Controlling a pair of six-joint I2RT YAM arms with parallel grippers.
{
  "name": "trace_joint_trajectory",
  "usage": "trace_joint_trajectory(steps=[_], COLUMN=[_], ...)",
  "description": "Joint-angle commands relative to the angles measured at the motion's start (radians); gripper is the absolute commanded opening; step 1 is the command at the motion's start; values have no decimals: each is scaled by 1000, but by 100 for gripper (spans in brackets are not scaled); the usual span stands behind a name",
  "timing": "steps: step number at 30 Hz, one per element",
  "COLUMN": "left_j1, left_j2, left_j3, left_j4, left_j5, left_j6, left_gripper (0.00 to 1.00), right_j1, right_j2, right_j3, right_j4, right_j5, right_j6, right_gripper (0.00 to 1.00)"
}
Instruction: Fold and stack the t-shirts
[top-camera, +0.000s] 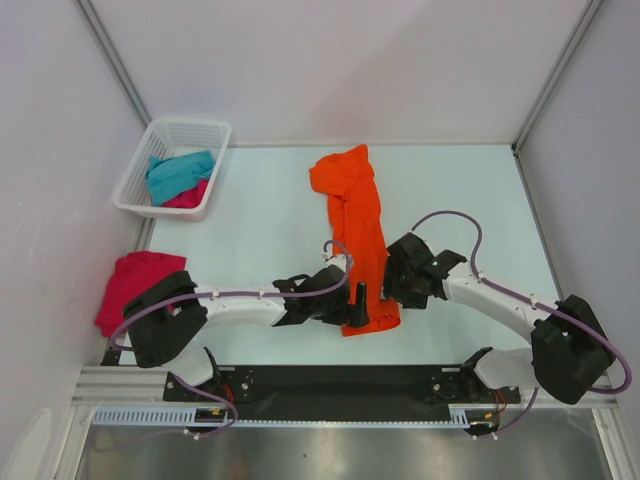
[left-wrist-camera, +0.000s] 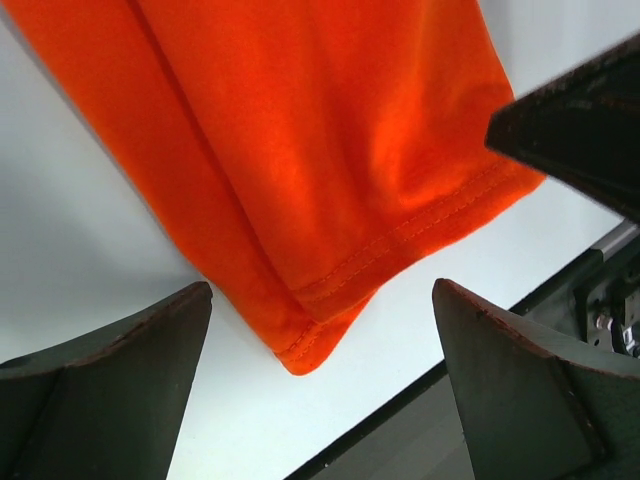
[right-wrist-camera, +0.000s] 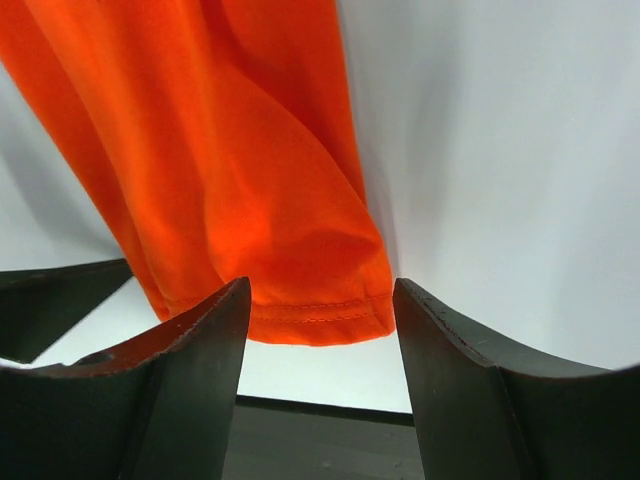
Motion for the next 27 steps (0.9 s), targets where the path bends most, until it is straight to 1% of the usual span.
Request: trace_joint_trajectory(steps=[1,6,8,9,11,12,14,15,18,20,21,27], left_j1=[-2,-4,-1,-1,-2,-1,-2,-1,-1,-2,-1,-2], left_j2=[5,28,39,45,68,79,88,91,91,89,91,125], left_j3=[-10,10,6,7,13,16,20,18,16,18,18,35], left_j4=[-68,-133,-135,-132,-126,-118,-115,-108,-109,-109,-109,-101], left_j5=[-90,-167,-178,-181,-169,-160,-147,-146,-143,-144,-144,-121], left_j6=[-42,-76,-88,-90,-90,-88,-90,-91,-94,-93,-93,-90], left_gripper=[99,96,94,89,84,76,67,54,34,32,28,29], right_j1=[16,24,24,27,29,30,30,30,35,35,35,36], right_j2=[-32,-29,-24,-23,-11,-8,6,8,22,28,35,83], right_j3=[-30,-59,-67,-70,-73,-71,-71,-71,-77,-89,-94,-116], right_j4=[-20,-12,-3,-2,7,11,18,21,37,58,64,139], right_j5=[38,35,34,34,32,32,31,29,21,14,14,-14], right_j6=[33,50,53,55,58,56,58,59,62,64,67,78], right_gripper=[65,64,64,64,64,64,64,64,64,64,64,64])
